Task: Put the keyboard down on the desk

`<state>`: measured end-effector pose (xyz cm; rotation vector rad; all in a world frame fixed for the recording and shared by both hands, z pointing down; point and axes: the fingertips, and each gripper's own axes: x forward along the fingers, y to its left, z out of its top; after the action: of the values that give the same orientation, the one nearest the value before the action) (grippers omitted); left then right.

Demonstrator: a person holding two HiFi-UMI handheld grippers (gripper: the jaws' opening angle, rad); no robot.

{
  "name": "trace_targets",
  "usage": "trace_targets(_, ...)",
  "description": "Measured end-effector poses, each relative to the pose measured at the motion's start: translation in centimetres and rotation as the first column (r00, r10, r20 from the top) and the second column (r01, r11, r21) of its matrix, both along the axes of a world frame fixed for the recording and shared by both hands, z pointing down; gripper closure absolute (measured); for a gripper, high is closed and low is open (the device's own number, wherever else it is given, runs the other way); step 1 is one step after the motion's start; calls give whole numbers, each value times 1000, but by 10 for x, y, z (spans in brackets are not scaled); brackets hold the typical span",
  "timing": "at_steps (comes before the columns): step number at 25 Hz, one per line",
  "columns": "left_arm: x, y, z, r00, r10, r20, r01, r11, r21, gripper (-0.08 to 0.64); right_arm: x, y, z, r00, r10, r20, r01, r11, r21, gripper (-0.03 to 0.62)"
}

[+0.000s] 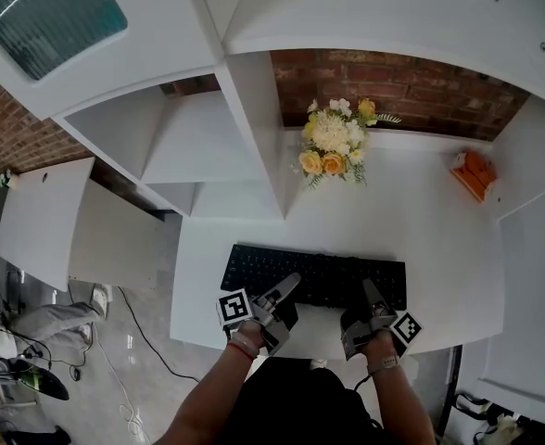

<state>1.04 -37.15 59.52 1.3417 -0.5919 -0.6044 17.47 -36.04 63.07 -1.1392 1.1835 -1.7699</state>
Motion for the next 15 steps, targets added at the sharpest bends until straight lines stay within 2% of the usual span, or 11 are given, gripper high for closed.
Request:
trace_targets(2, 5, 8, -6, 996, 72, 49, -75, 995, 65, 282, 0, -1, 0, 1000, 6, 3, -6, 1000, -11, 512)
trace_targets(4, 10, 18, -7, 982, 145, 124, -161, 979, 122, 262, 0, -2, -1, 1000, 6, 2, -6, 1000, -16, 512)
trace_targets(8, 19, 37, -8, 929, 254, 270, -312, 929, 198, 213, 1, -3, -1, 1000, 7, 3, -6, 1000, -20, 512)
trace_targets(10, 23, 46, -6, 870, 301, 391, -404, 890, 212, 210, 1, -3, -1, 1000, 6, 3, -6, 1000, -23, 512)
trace_targets(13, 25, 55, 2, 730, 335, 595, -531, 827, 186, 248, 1, -3, -1, 1000, 3, 5, -3, 1000, -24, 512)
trace_targets(15, 23, 58, 10, 659, 331, 675, -564, 811, 152, 332, 0, -4, -2, 1000, 0, 10, 0, 1000, -21, 511)
